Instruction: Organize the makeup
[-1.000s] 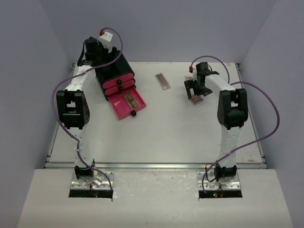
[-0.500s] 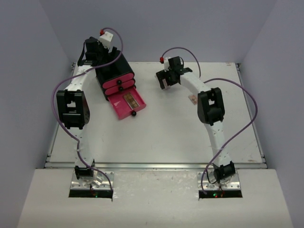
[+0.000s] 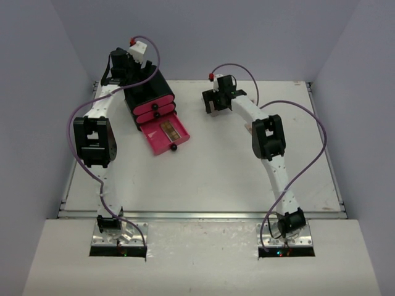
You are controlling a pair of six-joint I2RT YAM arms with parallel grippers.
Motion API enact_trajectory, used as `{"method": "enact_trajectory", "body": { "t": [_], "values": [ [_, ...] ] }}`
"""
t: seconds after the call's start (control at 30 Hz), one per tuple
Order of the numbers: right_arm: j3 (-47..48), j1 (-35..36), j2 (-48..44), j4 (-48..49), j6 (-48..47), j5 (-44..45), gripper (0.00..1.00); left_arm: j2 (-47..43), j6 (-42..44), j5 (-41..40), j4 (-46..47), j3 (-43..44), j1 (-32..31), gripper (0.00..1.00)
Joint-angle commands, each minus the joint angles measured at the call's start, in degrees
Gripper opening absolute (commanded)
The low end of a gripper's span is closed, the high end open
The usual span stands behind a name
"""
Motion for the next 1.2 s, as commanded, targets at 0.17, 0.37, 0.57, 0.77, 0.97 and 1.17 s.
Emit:
{"method": "enact_trajectory", "body": {
  "t": [0.17,0.37,0.57,0.77,0.97,1.17],
  "values": [
    [-0.84,3.76,2.4,-4.33,-4.29,5.08,0.6,4.43,1.82,-0.89,-11.83,-1.58,-0.36,0.95],
    [-9.78,3.68,-2.55,-6.01,-2.47,0.52,0.24,3.9,2.0,-1.17,-11.84,-1.86,-0.31,0.95],
    [-31.74,4.64,-13.68,-8.67,1.85,-0.33,0.17,3.28,1.9,-0.71,-11.74,-2.04,-0.36,0.95],
    [-50.89,7.28,-25.44,-9.84,2.53,-1.44,0.35,3.24,1.44,-0.13,-11.67,-2.03,-0.36,0.96],
    [-44.9,7.37,-22.19,-13.23,2.67,0.55,0.51,3.03,0.67,0.59,-11.84,-1.77,-0.36,0.95],
    [-43.23,7.37,-20.61,-11.92,3.08,1.42,0.03,2.59,1.21,-0.2,-11.67,-2.19,-0.29,0.96]
  ]
}}
